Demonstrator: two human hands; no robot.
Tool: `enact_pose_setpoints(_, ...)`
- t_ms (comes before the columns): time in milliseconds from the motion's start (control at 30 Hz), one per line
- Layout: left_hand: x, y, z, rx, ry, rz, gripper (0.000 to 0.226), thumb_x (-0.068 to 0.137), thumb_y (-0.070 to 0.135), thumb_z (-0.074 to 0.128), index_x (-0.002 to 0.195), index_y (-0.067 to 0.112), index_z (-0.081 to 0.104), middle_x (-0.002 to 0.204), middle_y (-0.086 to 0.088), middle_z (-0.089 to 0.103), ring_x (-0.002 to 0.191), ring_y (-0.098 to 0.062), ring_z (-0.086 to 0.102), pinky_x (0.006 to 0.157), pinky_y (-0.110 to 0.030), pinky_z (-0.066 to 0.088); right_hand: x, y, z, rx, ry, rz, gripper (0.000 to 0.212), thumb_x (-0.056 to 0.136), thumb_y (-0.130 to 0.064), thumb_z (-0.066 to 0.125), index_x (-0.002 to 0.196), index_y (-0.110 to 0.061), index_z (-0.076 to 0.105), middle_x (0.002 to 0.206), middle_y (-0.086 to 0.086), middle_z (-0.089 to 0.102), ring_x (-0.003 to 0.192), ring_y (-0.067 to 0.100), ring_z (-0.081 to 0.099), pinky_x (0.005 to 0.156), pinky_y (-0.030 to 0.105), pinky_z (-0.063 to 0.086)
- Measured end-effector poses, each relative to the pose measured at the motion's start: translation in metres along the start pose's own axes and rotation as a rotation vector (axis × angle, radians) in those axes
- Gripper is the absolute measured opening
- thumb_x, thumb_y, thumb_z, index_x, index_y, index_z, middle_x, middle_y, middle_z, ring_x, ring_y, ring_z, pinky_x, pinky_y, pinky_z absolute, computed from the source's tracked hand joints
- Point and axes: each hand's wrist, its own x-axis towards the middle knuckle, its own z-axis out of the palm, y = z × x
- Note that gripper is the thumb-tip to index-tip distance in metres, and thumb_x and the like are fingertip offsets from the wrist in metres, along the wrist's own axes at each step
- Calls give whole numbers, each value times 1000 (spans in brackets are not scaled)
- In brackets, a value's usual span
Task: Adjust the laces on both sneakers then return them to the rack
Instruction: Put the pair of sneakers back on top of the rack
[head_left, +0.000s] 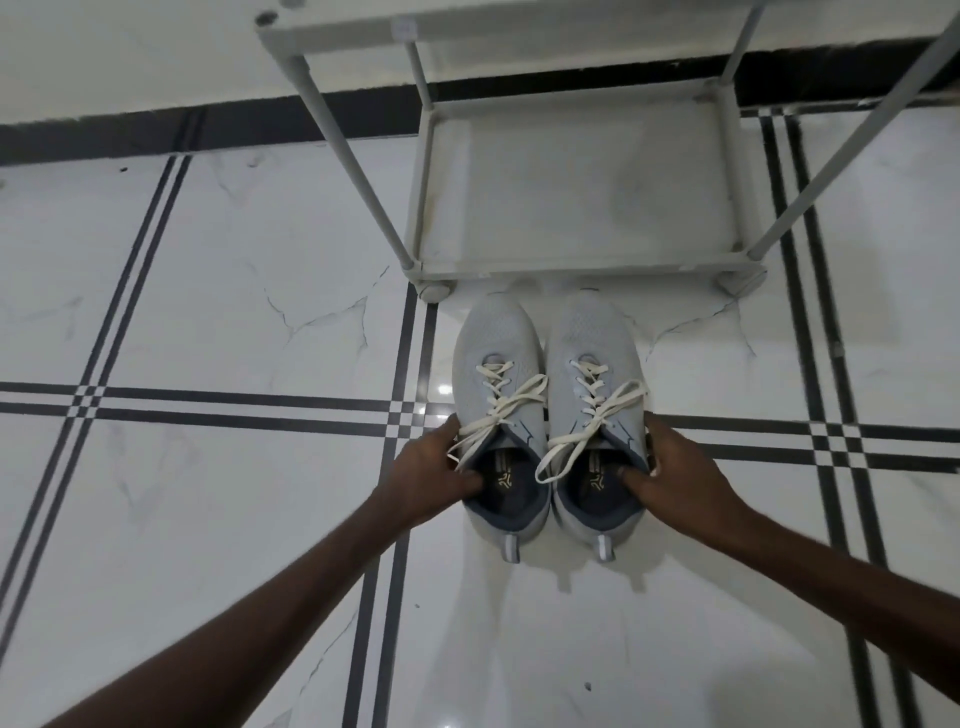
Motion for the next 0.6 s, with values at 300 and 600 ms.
enact_pose_setpoints(300, -142, 144, -131, -64, -51, 75, 40, 69, 22, 68, 108, 24, 60, 83, 6, 68, 70, -5, 62, 55, -7, 43, -122, -136, -159, 11, 45, -16, 38, 77, -13, 69, 113, -15, 57, 96, 2, 68, 86, 21, 63, 65, 28, 44)
enact_pose_setpoints(600, -283, 295, -264, -115, 2, 148, 37, 72, 15, 65, 106, 31, 63, 74, 8, 66, 59, 3, 55, 52, -9, 42, -235, -271, -320, 36, 181, -22, 31, 79, -22, 62, 110, -20, 57, 92, 1, 69, 79, 19, 64, 74, 43, 53)
